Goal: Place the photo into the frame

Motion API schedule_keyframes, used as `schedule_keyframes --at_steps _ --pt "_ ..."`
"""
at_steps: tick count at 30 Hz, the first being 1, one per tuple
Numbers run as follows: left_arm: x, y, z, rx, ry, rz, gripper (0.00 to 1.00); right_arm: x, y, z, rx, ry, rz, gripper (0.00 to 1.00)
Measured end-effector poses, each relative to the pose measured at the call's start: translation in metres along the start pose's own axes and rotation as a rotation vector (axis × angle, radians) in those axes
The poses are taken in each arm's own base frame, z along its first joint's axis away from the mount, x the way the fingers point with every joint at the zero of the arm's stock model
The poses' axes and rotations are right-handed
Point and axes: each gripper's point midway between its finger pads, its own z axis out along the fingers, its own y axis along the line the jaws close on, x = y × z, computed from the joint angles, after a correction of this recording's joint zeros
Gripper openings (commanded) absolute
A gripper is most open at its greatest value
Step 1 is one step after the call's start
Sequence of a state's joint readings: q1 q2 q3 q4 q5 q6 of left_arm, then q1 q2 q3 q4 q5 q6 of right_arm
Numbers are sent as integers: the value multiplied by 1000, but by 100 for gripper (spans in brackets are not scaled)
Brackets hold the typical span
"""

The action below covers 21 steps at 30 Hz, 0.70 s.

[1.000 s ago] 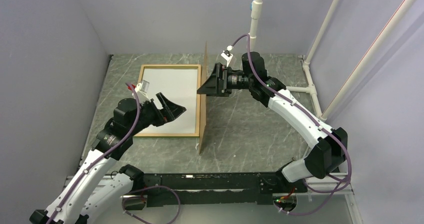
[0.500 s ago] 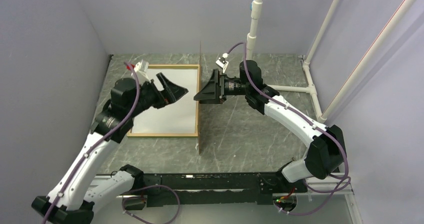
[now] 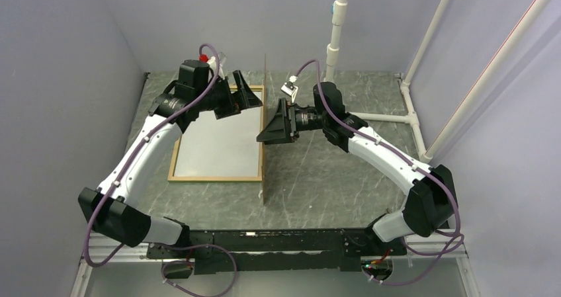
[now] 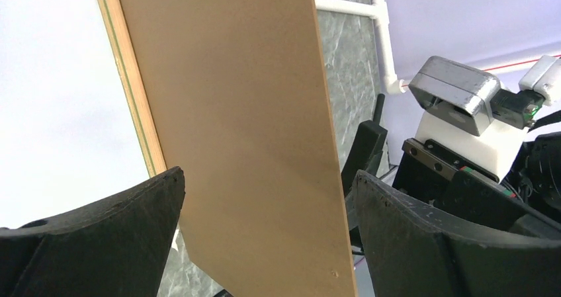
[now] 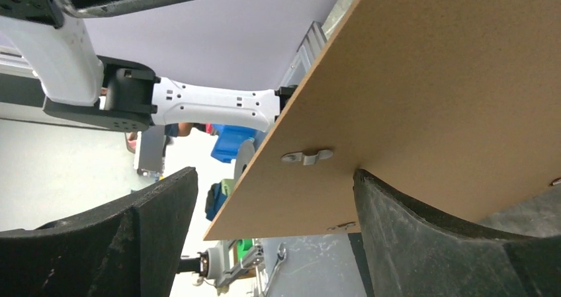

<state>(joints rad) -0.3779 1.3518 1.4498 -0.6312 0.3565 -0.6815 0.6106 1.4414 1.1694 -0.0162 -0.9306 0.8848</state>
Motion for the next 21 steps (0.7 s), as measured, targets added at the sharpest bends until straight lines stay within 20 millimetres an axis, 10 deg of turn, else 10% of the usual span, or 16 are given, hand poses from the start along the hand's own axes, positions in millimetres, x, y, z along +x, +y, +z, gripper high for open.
schedule_keyframes --at_steps 21 --pt "1 -4 13 14 102 50 94 25 -3 29 2 124 28 91"
